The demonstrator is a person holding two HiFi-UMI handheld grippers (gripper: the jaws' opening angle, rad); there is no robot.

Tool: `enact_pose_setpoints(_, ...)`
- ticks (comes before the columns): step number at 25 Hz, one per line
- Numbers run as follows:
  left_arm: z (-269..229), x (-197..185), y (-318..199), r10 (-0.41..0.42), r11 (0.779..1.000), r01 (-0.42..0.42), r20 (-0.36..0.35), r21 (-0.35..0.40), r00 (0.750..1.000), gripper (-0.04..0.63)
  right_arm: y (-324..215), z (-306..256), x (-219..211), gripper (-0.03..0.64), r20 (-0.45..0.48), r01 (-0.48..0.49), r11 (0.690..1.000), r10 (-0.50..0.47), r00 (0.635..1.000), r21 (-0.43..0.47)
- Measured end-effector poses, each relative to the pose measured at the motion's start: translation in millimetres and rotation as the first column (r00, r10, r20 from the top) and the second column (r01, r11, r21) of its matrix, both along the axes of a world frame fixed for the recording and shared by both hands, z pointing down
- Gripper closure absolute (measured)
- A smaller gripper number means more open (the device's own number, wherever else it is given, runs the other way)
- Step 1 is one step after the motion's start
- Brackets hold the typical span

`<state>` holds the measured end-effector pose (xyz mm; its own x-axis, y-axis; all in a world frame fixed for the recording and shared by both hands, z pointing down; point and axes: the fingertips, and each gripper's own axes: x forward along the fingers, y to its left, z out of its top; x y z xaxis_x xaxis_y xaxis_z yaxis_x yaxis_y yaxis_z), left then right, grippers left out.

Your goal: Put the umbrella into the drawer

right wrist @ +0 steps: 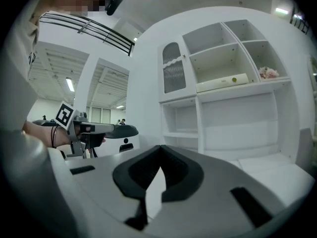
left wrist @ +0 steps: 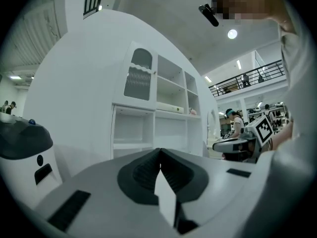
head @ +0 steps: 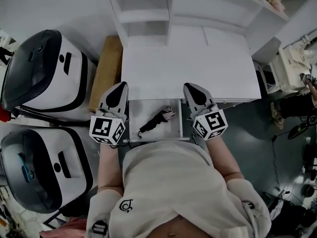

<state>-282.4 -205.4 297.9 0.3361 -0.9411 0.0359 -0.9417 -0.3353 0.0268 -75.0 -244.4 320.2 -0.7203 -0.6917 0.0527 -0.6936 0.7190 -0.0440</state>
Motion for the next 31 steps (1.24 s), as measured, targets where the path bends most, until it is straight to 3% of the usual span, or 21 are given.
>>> enact_pose_setpoints(5, 0, 5, 0, 0.006, 1.0, -0.006, 0.014, -0.003, 1.0, 0.583, 2, -4, 7, 0.612, 0.006, -0.034, 0.999, 0.034, 0.999, 0.029)
enact_pose_setpoints(14, 3, 20, 4, 0.058, 0.998, -0.057, 0.031, -0.019, 0.998, 0.583, 12, 1, 4, 0.614, -0.013, -0.006, 1.0, 0.006, 1.0, 0.017)
enact_pose_setpoints(31, 10, 27, 8, 0.071, 0.997, -0.069, 0.064, -0.038, 0.995, 0.583, 19, 1, -9, 0.614, -0.027, 0.015, 0.999, -0.015, 1.0, 0.029)
